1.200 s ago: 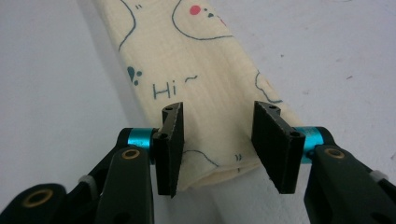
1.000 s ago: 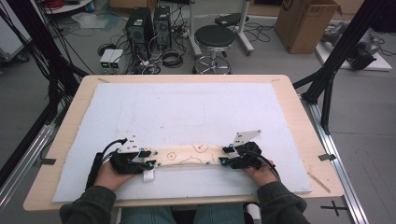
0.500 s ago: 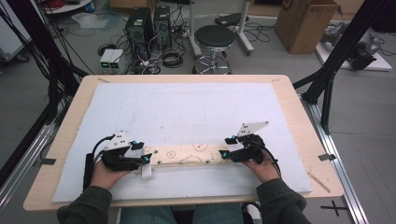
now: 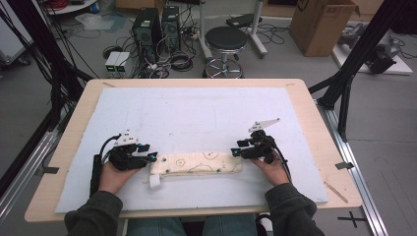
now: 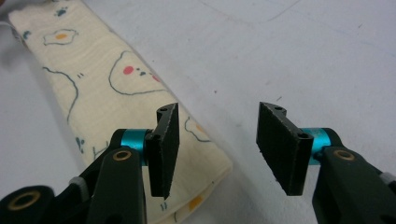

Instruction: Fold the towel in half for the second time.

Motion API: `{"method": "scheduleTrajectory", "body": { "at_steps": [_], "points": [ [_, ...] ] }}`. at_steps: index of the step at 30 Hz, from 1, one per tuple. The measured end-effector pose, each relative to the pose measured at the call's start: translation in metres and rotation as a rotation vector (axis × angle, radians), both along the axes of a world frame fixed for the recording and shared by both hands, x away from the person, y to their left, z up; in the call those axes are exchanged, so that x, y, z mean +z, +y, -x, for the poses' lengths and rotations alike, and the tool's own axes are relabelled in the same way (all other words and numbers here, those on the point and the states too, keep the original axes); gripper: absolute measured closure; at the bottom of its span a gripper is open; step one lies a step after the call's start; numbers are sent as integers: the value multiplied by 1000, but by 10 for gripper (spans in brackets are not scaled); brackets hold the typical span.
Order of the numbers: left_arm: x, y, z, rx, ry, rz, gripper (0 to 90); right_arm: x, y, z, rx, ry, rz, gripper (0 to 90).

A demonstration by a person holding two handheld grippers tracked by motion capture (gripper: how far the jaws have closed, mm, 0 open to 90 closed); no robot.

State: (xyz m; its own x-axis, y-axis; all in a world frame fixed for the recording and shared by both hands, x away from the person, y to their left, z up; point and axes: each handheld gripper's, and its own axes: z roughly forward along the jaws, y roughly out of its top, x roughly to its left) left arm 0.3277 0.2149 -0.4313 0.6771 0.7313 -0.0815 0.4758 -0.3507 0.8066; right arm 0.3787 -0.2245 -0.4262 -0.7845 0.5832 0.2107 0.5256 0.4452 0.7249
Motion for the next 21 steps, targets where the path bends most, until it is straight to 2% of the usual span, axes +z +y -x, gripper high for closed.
{"method": "scheduleTrajectory", "body": {
  "at_steps": [7, 9, 13, 15, 19, 21],
  "points": [
    [-3, -7, 0, 15, 11, -1, 566, -5, -2, 1, -24, 27, -7, 533],
    [-5, -9, 0, 10, 20, -20, 573, -5, -2, 3, -30, 25, -9, 546],
    [-8, -11, 0, -6, 40, -51, 576, -7, -2, 3, -34, 39, 16, 564],
    [-9, -13, 0, -6, 49, -50, 598, -9, -1, 3, -32, 47, 13, 580],
    [-10, -14, 1, -20, 44, -58, 641, -11, 3, 4, -13, 58, 50, 643],
    [-10, -15, 1, -24, 48, -55, 659, -13, 4, 6, -9, 42, 51, 675]
  ]
}}
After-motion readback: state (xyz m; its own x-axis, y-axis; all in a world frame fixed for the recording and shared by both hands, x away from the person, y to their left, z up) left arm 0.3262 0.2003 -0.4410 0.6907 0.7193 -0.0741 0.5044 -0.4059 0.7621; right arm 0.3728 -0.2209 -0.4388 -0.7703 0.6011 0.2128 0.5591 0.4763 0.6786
